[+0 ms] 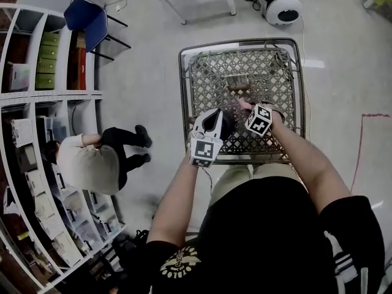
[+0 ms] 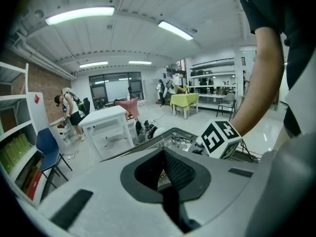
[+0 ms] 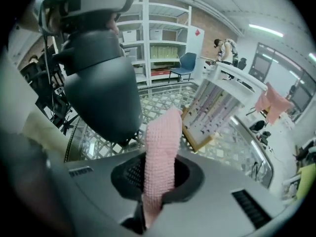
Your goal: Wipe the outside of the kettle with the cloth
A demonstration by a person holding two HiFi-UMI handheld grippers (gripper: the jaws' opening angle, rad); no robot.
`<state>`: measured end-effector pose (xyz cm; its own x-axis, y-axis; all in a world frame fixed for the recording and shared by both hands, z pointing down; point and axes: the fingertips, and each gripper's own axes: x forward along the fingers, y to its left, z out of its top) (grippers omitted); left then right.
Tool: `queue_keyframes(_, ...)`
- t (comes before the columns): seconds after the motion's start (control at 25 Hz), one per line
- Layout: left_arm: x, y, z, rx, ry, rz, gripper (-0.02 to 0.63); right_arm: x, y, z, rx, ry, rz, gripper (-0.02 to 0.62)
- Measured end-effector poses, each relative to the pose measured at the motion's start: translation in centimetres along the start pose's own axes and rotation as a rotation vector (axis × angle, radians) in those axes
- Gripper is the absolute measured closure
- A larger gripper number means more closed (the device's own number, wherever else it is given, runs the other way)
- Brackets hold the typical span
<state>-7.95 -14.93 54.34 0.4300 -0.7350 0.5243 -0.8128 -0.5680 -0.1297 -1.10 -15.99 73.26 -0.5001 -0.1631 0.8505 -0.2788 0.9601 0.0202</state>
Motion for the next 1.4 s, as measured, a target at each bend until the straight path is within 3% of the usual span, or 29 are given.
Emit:
queue_keyframes(0.36,1.3,0.1,-0.2,-0.015,0.024,-0.013,0.609,-4.3,-4.0,-10.4,0.253,0.037,-0.095,0.568)
queue_keyframes(0.56,1.1,-0.1,0.0,-0.017,0.030,-0.020,0.611,-5.8,-3.5,-14.0,0.337,0.052,-0.103,0.566)
queue_keyframes(0.68,1.5,-0.5,0.0,-0.018,0.027,-0.028,0.610,-6.2,-3.0,-15.6,0.386,0.065,-0.099,0.392)
queue_keyframes(0.72,1.7,-0.6,0.0,-0.021,0.026,-0.032,0.609,-6.3,-2.8,-15.9,0.403,0.068,-0.095,0.373)
queue_keyframes(0.92,1.6,-0.9,-0.3,-0.033,0.023,-0.056,0.609,-7.4,-1.8,-16.4,0.441,0.082,-0.144,0.364)
queue_keyframes(1.16,1.7,-0.9,-0.1,-0.061,0.032,-0.091,0.609,-11.3,-2.4,-14.9,0.512,0.002,-0.259,0.364)
queue_keyframes(1.28,1.5,-1.0,-0.4,-0.043,0.012,-0.078,0.610,-14.0,-2.4,-12.9,0.572,-0.090,-0.311,0.364)
queue_keyframes(1.4,0.5,-0.5,0.3,-0.062,-0.072,-0.048,0.611,-17.7,-2.5,-9.7,0.618,-0.233,-0.370,0.365)
